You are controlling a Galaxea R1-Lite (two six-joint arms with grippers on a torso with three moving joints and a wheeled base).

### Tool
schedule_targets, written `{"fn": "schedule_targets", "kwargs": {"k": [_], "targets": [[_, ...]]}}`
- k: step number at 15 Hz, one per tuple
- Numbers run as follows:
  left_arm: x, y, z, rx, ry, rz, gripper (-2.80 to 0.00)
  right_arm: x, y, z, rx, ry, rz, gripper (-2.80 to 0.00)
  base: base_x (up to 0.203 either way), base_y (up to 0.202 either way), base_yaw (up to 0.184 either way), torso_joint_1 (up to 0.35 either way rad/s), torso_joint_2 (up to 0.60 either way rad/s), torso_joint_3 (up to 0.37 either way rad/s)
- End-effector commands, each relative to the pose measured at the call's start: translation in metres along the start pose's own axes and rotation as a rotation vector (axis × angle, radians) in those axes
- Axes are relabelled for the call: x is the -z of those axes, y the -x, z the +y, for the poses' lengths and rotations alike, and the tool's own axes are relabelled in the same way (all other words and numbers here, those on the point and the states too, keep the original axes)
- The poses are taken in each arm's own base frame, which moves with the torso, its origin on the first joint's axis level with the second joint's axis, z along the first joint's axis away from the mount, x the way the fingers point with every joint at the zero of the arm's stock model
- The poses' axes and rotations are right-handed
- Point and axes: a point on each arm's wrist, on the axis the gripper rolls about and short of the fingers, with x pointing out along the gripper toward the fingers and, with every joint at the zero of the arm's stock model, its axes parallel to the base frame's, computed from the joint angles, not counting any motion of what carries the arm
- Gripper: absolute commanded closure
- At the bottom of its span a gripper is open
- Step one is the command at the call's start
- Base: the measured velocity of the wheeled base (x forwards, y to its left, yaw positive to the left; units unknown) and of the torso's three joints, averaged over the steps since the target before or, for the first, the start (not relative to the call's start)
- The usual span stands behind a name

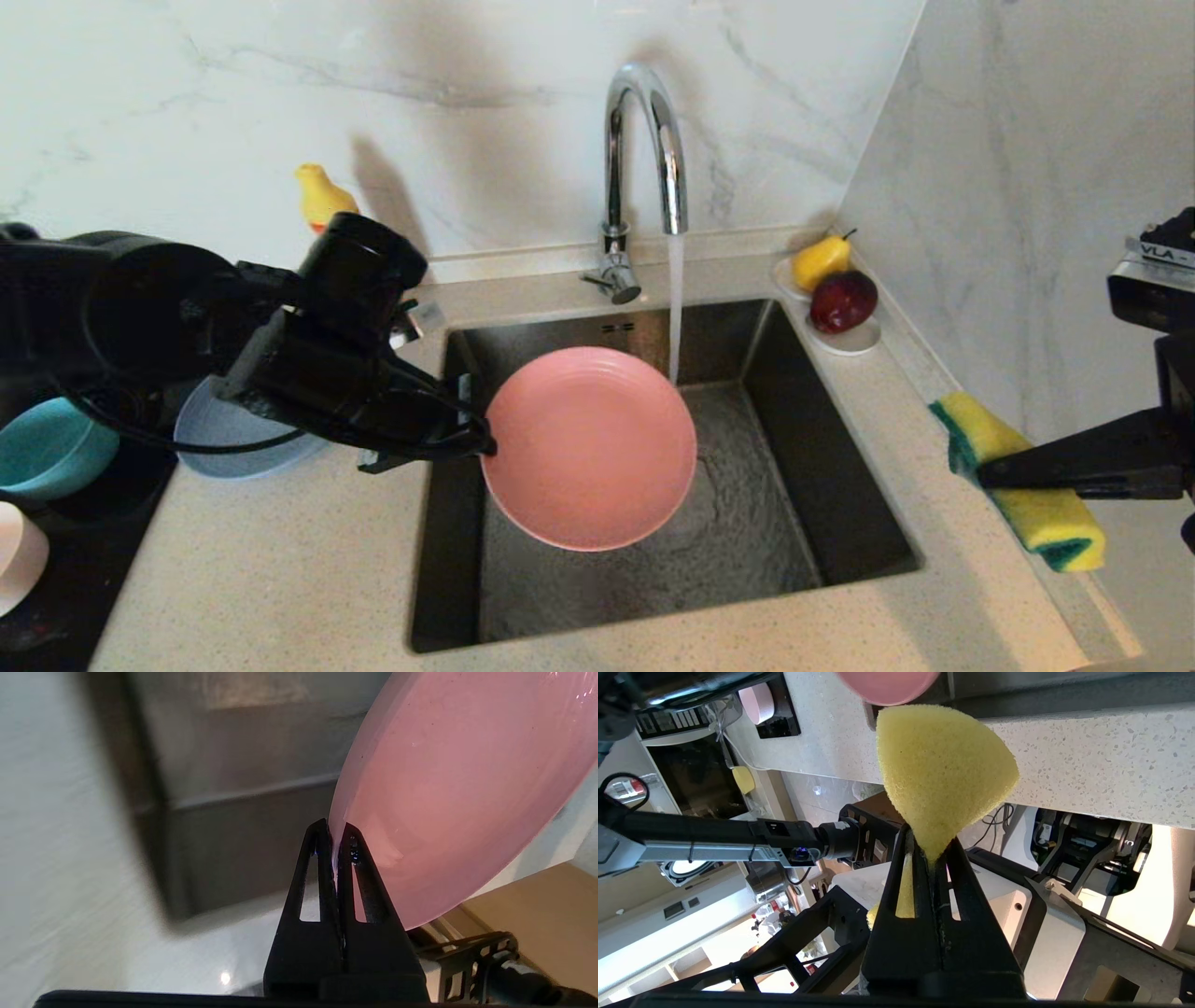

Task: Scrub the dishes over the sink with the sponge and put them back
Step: Wash the plate

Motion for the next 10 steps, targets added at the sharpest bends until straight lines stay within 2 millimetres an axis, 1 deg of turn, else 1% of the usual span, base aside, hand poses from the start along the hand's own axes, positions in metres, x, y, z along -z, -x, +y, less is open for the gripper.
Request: {"fn": "schedule_targets", "kwargs": {"k": [1, 3, 5, 7, 10], "targets": [[0.005, -0.030, -0.014, -0.015, -0.027, 0.038, 0.00, -0.004, -0.002, 0.001, -0.001, -0.004, 0.005, 0.00, 0.000, 0.000, 0.000, 0.000, 0.00, 0.000], [0.002, -0.042, -0.026, -0.020, -0.039, 0.025, 0.00, -0.004, -0.001, 0.002, -0.004, 0.002, 0.000, 0.00, 0.000, 0.000, 0.000, 0.000, 0.00, 0.000], [0.008, -0.047, -0.042, 0.003, -0.061, 0.035, 0.00, -0.005, -0.001, 0.003, -0.005, 0.004, -0.002, 0.00, 0.000, 0.000, 0.000, 0.000, 0.00, 0.000], [0.007, -0.054, -0.055, 0.021, -0.077, 0.035, 0.00, -0.004, 0.001, 0.003, -0.008, 0.007, -0.006, 0.00, 0.000, 0.000, 0.000, 0.000, 0.00, 0.000], [0.012, -0.068, -0.066, 0.013, -0.088, 0.049, 0.00, -0.004, 0.000, 0.003, -0.007, 0.006, -0.002, 0.00, 0.000, 0.000, 0.000, 0.000, 0.00, 0.000]]}}
